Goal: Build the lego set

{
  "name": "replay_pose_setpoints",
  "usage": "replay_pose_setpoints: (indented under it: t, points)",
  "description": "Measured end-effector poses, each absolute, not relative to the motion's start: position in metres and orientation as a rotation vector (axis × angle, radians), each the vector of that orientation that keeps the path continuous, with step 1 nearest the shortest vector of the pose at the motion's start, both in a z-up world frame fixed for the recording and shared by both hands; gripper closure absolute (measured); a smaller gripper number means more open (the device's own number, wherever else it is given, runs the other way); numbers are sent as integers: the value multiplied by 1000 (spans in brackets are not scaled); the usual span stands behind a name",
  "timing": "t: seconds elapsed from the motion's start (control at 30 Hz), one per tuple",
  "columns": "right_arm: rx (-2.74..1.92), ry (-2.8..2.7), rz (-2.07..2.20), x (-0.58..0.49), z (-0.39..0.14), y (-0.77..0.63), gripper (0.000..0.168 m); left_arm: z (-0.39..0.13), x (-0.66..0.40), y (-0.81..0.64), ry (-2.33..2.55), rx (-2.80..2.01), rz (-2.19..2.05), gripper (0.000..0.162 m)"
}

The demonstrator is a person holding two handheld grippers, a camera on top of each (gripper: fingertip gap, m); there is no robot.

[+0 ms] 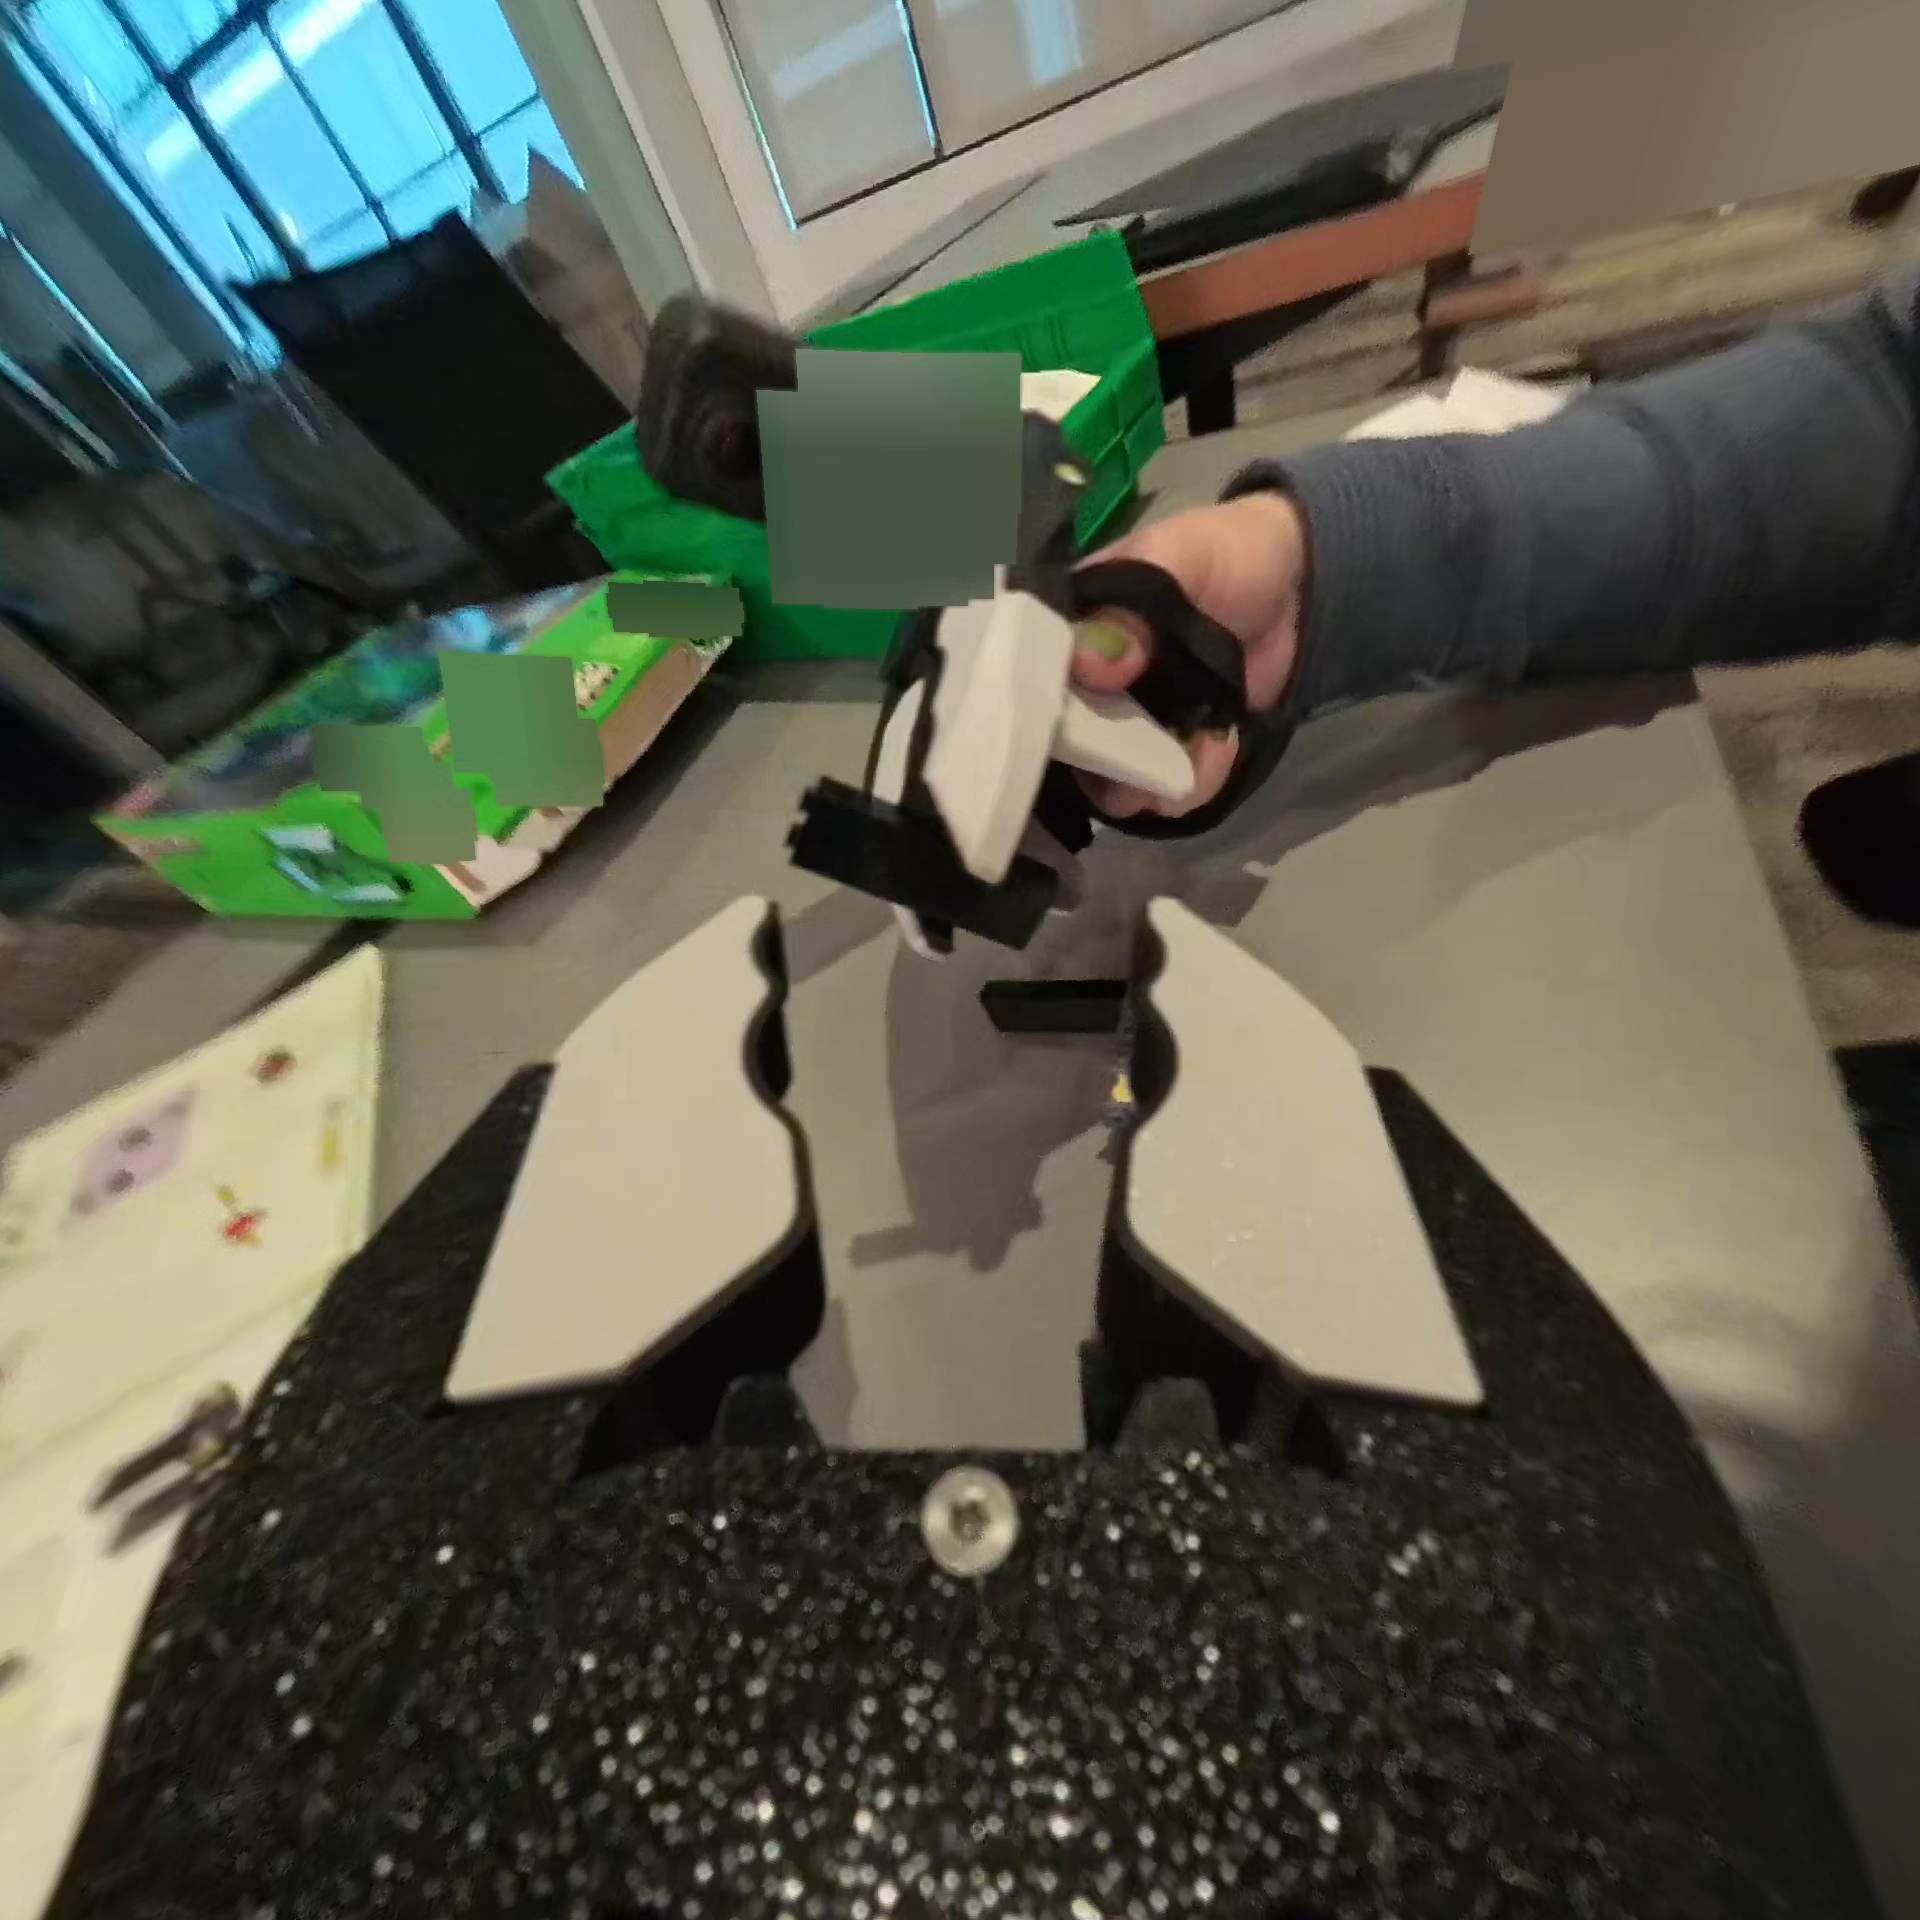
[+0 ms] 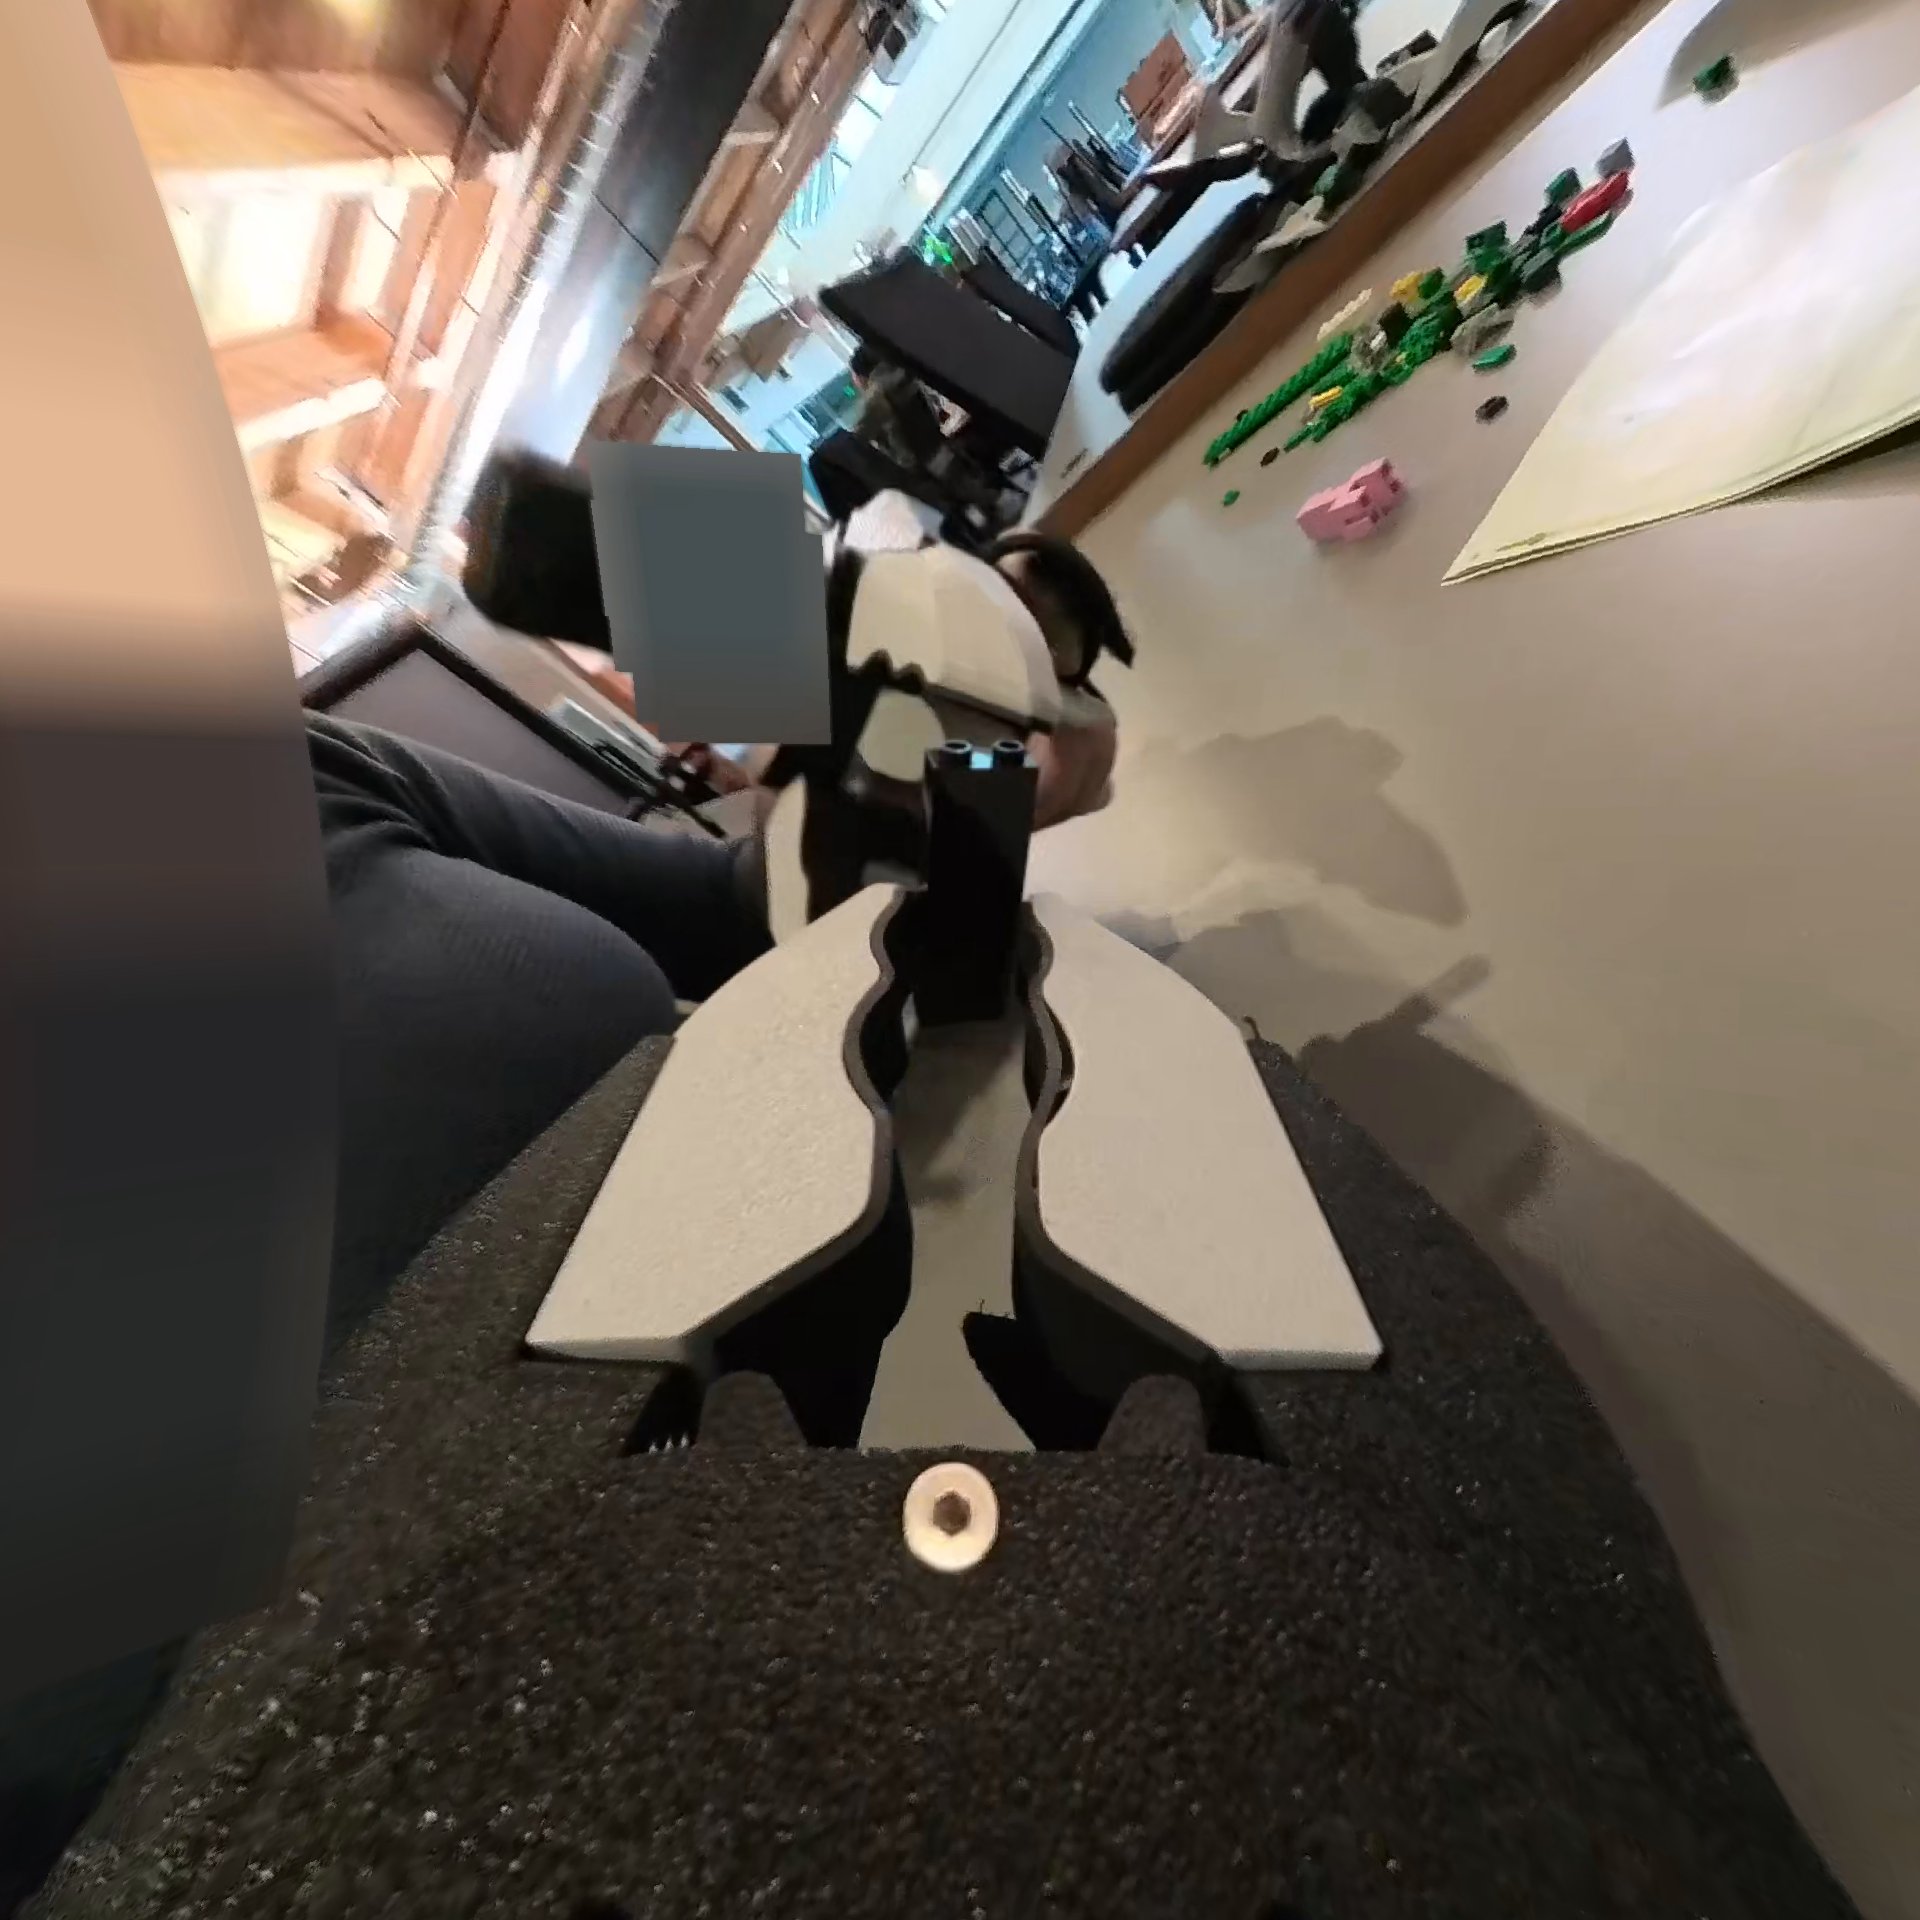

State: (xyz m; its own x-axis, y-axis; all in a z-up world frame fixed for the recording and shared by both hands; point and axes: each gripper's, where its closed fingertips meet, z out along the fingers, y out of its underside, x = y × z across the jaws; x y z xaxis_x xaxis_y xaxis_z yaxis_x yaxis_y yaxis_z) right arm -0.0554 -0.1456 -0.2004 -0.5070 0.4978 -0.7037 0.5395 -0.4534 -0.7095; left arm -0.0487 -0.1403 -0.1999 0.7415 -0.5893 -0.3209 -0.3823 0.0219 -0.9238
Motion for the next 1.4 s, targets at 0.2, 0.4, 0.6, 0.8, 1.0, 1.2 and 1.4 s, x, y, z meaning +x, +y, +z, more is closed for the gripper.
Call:
replay_pose_setpoints:
  t: [0.2, 0.4, 0.6, 0.8, 1.0, 1.2, 1.4]
  points:
    - [1637, 2126, -2050, -56, -211, -142, 150, -180, -57, -141, 501, -1680, -691, 115]
    - [1610, 2483, -1900, -57, -224, -149, 151, -187, -52, -139, 478, -1758, -787, 128]
    - [1579, 2466, -1939, -57, -222, -152, 151, -195, -47, -138, 482, -1769, -824, 139]
    - [1556, 2480, -1961, -58, -222, -154, 148, -197, -50, -139, 501, -1784, -784, 145]
    - [1474, 2450, -1959, -54, -224, -162, 134, -185, -55, -145, 454, -1737, -940, 146]
    - [1456, 2413, -1967, -55, -226, -166, 151, -190, -52, -148, 497, -1755, -936, 146]
    - [1454, 2645, -1801, -54, -238, -165, 151, -203, -50, -156, 642, -1873, -854, 145]
